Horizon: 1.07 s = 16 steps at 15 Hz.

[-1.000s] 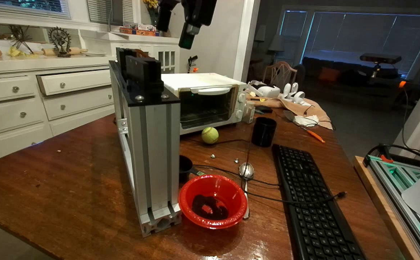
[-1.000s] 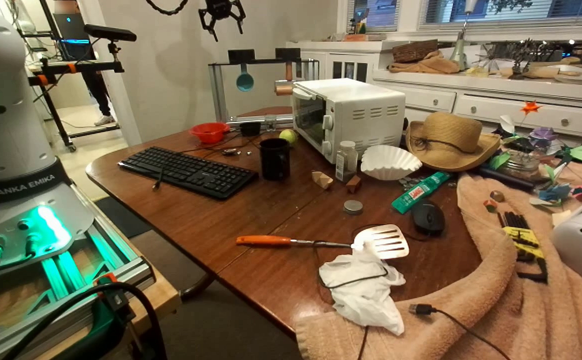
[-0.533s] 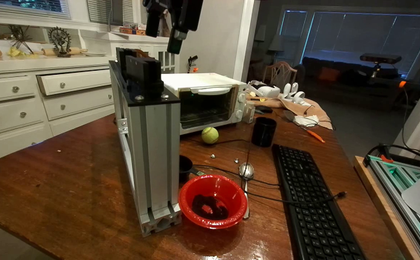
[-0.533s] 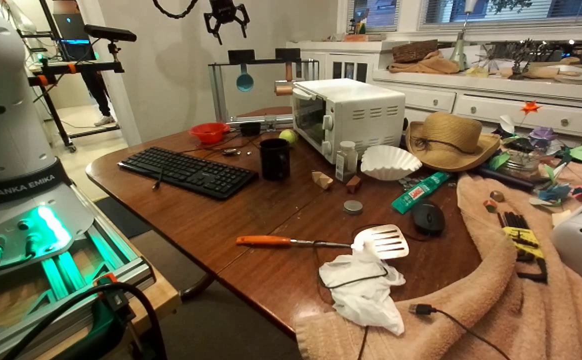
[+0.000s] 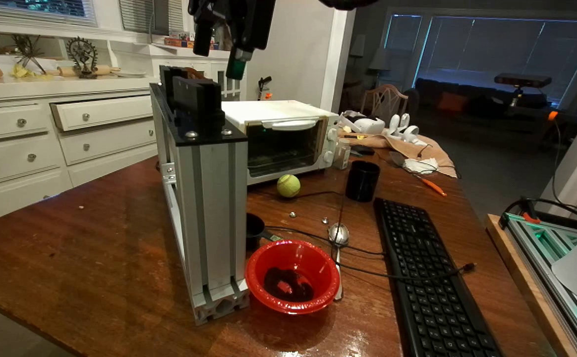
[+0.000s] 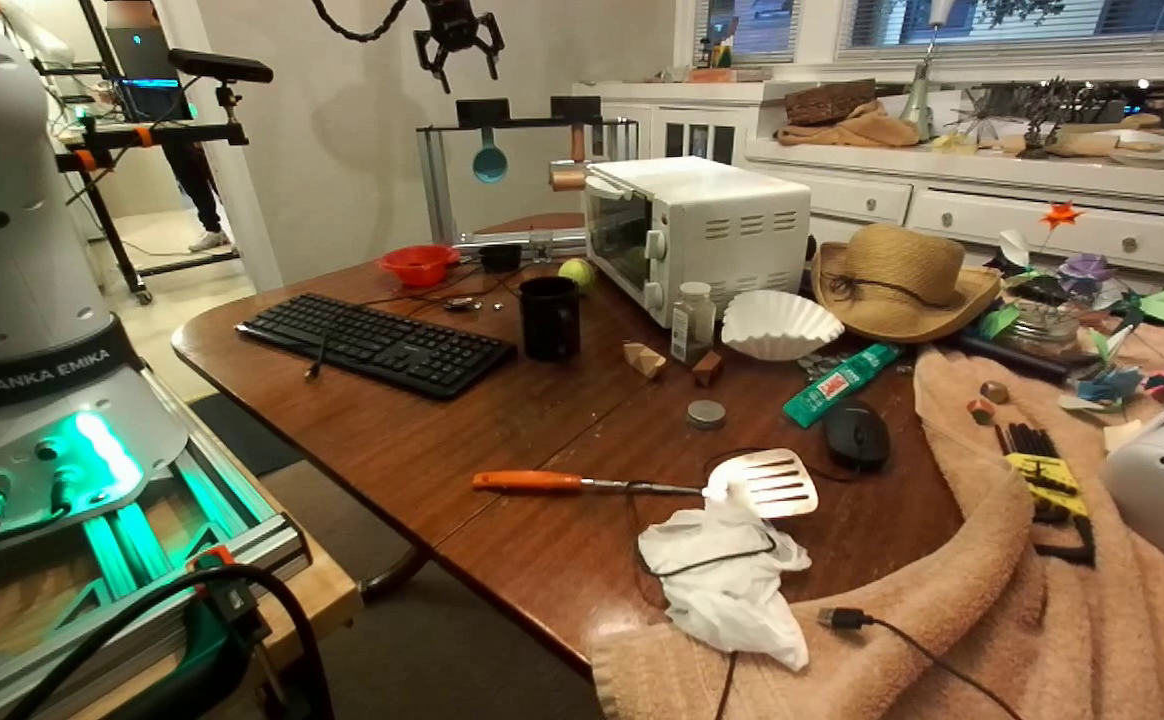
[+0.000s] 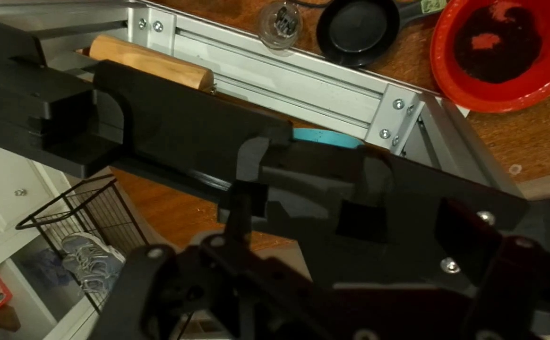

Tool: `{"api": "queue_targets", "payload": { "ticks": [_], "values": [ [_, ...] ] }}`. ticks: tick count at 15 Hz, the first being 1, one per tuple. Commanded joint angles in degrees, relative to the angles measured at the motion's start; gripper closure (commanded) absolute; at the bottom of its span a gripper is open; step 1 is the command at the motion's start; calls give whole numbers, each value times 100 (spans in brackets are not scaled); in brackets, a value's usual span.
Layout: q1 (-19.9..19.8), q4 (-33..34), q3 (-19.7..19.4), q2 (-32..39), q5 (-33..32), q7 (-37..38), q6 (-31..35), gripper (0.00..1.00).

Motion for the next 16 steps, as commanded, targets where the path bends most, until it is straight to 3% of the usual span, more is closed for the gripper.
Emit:
{"api": "queue_targets", "payload": {
  "ticks": [1,14,16],
  "values": [
    [-84,150,79,146,40,-156,-173,0],
    [-69,421,92,474,-5,-202,-199,0],
    [-68,464,93,517,-4,-206,-207,9]
  ]
}}
